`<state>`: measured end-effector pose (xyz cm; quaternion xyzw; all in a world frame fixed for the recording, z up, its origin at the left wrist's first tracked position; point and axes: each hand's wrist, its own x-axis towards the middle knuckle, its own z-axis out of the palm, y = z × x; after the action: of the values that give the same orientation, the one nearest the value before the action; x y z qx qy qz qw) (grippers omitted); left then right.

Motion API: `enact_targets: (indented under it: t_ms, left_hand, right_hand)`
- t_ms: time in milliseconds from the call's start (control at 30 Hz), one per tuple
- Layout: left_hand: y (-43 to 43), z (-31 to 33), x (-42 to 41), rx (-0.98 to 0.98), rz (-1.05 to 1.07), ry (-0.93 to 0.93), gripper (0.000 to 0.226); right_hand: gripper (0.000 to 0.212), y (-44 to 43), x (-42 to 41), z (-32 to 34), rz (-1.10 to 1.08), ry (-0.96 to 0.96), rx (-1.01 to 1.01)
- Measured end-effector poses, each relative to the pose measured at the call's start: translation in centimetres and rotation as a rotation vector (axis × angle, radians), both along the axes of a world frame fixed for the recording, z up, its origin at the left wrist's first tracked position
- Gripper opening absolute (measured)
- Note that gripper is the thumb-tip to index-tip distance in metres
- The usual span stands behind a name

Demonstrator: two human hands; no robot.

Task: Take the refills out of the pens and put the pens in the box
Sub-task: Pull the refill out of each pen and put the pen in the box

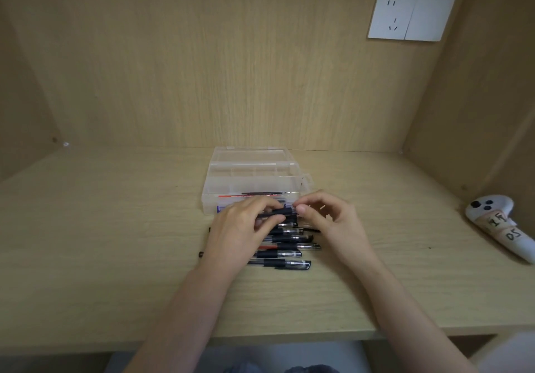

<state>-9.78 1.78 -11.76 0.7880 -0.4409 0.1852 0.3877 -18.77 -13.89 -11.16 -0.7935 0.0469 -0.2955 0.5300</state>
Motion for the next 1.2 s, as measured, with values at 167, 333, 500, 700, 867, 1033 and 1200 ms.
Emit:
enact_targets:
  t_ms: [167, 333, 500, 700, 867, 1033, 1200]
  left_hand:
    - [-0.1, -0.1, 0.1, 0.033, -0.019, -0.014, 0.019]
    - [0.1, 0.1, 0.0, -0.085, 0.024, 0.01, 0.015]
    - [0.1, 0.3, -0.1, -0.083, 0.022, 0.008, 0.016]
    - [0.2, 0.2, 0.1, -0.08, 0.032, -0.002, 0.017]
    - [0.3, 0.1, 0.3, -0.095, 0.028, -0.024, 0.017]
    - [0.3, 0.0, 0.4, -0.096, 0.036, -0.016, 0.018]
    - [0.3, -0.1, 0.5, -0.082, 0.038, -0.031, 0.019]
  right_hand:
    - [0.01, 0.2, 0.2, -0.1, -0.035, 0.016, 0.015]
    - [0.02, -0.9, 0.2, -0.5, -0.286, -0.019, -0.115]
    - [0.013, -1.8, 0.1, -1.8, -0.42, 0.217, -0.384]
    - [0.009, -2.2, 0.0, -1.9, -0.4, 0.312, -0.44]
    - [0.004, -1.9, -0.1, -1.4, -0.376, 0.211, -0.362]
    - [0.015, -1.4, -0.8, -0.3, -0.321, -0.029, -0.075]
    - [0.019, -0.9, -0.5, -0.2, -0.214, -0.083, -0.035]
